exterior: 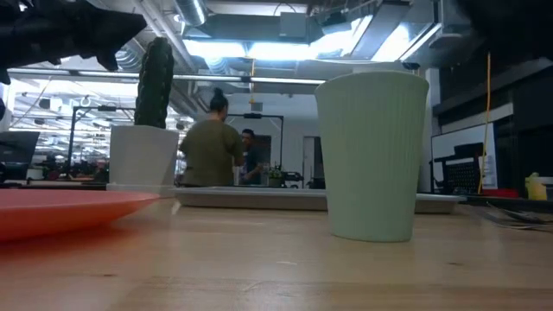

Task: Pick and place plate/cup/fork/spoon on tray
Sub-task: Put the black spoon on the gray serving tray

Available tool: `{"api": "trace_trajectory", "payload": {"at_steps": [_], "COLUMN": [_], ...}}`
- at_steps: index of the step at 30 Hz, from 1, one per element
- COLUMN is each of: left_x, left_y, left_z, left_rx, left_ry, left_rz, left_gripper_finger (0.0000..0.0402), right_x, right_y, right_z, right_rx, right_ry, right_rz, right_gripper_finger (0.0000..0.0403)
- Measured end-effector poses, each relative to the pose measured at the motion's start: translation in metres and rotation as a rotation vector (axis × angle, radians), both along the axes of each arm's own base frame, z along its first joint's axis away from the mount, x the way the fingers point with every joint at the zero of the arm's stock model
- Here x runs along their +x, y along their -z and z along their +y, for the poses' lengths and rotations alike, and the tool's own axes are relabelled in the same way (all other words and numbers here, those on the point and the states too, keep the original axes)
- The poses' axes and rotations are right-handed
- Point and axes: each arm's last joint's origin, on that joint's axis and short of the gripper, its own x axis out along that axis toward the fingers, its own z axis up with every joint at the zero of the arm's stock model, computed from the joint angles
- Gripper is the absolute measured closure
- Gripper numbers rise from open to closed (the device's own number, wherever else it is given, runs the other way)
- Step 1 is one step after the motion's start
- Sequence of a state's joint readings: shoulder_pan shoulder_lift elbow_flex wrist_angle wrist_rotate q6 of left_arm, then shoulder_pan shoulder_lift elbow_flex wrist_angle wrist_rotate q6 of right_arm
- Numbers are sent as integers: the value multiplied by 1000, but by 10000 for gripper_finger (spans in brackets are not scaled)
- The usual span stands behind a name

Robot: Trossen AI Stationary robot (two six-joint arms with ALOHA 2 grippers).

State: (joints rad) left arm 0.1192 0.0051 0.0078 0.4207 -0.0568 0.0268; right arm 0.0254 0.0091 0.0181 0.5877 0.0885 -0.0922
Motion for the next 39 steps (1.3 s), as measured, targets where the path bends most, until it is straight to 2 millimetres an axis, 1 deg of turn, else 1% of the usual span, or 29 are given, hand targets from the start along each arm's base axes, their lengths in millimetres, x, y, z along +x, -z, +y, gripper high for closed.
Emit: {"api": "trace_trajectory", "payload": {"at_steps": [3, 5, 8, 9, 10, 11, 12, 13, 15, 16, 18, 21, 23, 26, 28, 32, 36, 39], "left_x": [0, 1, 1, 1, 1, 1, 2, 2, 2, 2, 2, 2, 2, 2, 2, 2, 2, 2], "left_y": [0, 0, 0, 0, 1, 2, 3, 3, 3, 3, 3, 3, 3, 3, 3, 3, 3, 3], "left_z": [-3, -5, -6, -7, -7, -8, -8, -9, -9, -9, -8, -7, -7, -6, -5, -5, -5, -5], "left_rx": [-1, -5, -4, -1, -3, -9, -13, -15, -18, -19, -26, -27, -12, -5, 6, 31, 31, 31], "left_ry": [107, 175, 241, 259, 284, 309, 329, 342, 349, 344, 326, 288, 258, 226, 208, 191, 190, 190], "left_rz": [-1, 1, 6, 9, 17, 31, 43, 45, 45, 44, 42, 38, 37, 36, 36, 38, 38, 38], "left_gripper_finger": [360, 360, 360, 360, 360, 360, 360, 360, 360, 360, 360, 360, 360, 360, 360, 360, 360, 360], "right_x": [-13, -20, -22, -19, -15, -10, -6, -2, 5, 8, 12, 24, 35, 53, 62, 68, 72, 76], "right_y": [-25, -43, -71, -79, -88, -95, -100, -105, -108, -104, -97, -85, -74, -52, -35, -3, 21, 30], "right_z": [7, 12, 14, 14, 14, 13, 10, 7, -1, -3, -3, 4, 9, 17, 23, 31, 35, 38], "right_rx": [-190, -301, -326, -304, -275, -223, -135, -12, 281, 409, 626, 872, 957, 1016, 1027, 1089, 1182, 1217], "right_ry": [-182, -294, -359, -375, -379, -357, -308, -226, -14, 75, 155, 134, 116, 83, 91, 215, 314, 329], "right_rz": [-145, -196, -191, -142, -56, 69, 207, 350, 618, 757, 1014, 1331, 1489, 1676, 1766, 1889, 1913, 1900], "right_gripper_finger": [346, 346, 346, 346, 346, 346, 346, 346, 346, 346, 346, 346, 346, 346, 346, 346, 346, 346]}}
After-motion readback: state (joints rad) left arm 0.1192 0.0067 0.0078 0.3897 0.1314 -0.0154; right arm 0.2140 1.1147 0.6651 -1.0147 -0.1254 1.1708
